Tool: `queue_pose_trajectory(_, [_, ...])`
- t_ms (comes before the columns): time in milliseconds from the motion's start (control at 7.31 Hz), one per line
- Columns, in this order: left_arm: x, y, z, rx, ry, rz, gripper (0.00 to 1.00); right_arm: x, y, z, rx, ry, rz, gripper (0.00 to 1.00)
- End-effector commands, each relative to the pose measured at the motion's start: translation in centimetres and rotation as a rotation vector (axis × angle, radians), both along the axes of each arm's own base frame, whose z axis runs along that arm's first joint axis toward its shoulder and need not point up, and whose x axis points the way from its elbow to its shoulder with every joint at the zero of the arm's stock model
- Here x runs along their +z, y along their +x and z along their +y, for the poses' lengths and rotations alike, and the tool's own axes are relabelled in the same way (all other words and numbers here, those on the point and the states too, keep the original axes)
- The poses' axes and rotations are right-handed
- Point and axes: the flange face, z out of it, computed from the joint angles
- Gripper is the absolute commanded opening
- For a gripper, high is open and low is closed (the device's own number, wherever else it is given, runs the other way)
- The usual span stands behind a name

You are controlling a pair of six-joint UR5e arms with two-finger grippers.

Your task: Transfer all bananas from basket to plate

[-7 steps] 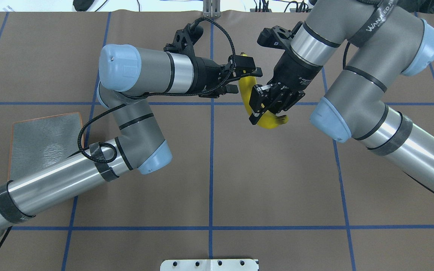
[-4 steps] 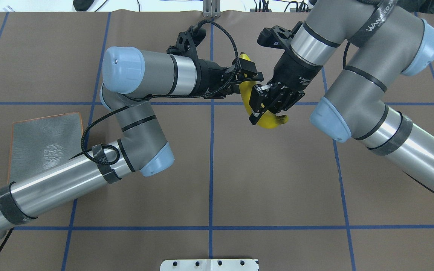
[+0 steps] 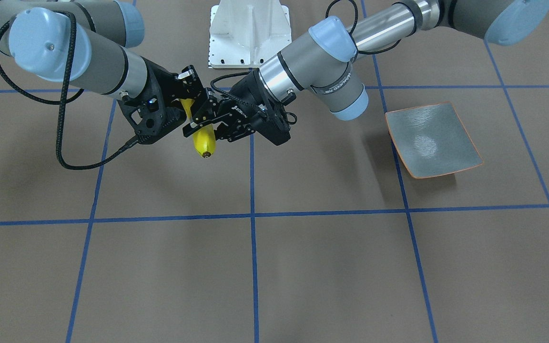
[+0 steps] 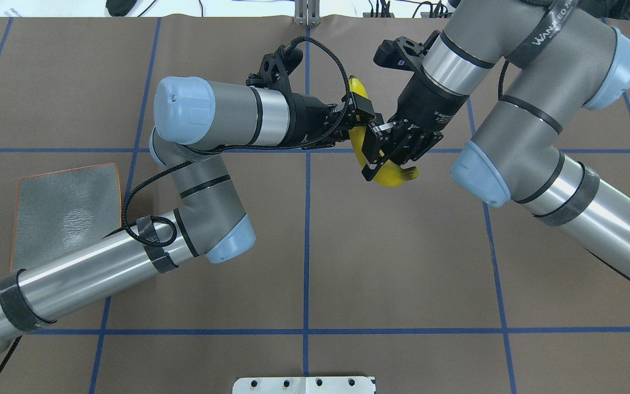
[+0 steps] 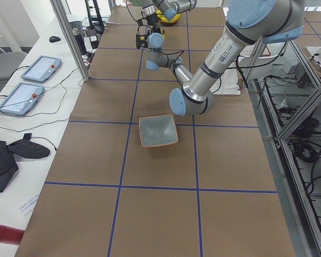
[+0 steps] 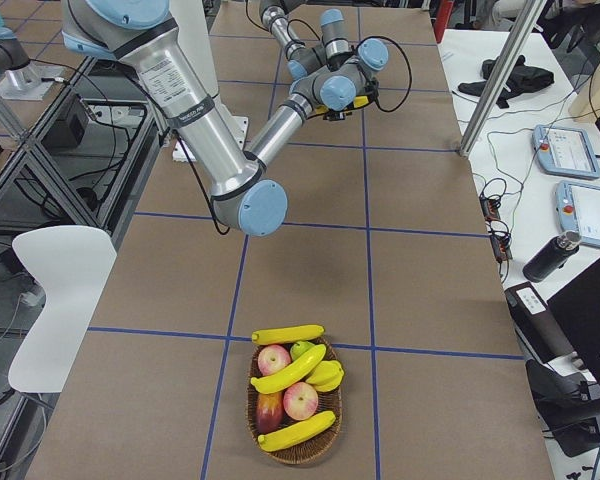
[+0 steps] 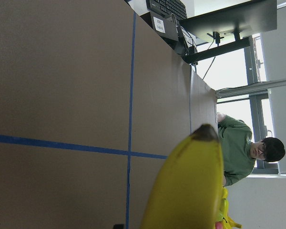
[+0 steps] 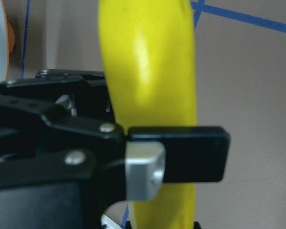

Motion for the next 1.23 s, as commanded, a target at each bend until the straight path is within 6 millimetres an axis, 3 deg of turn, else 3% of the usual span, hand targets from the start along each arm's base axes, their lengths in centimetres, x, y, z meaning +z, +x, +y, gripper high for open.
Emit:
queue_pose_trajectory(0, [0.0,0.0,0.1,0.001,-0.002,0.001,0.0,0.5,0.0,-0.1,0.003,-0.004,0.003,0.42])
queue_pose_trajectory(137, [-0.1,-0.1,0.1,0.002,-0.005,0.005,0.0,0.4,0.1,-0.1,0.014,-0.034,0.012,0.99])
queue_pose_trajectory(821, [0.2,0.3,0.5,0.009,-0.009,0.0,0.0,-1.2,0.4,0.0,0.021,-0.088,0.003,0.99])
queue_pose_trajectory(1094, [1.0,1.2,1.0,0.023,-0.014,-0.014,0.0,-1.5,2.0,-0.8,0.042,-0.09,-0.009,0.99])
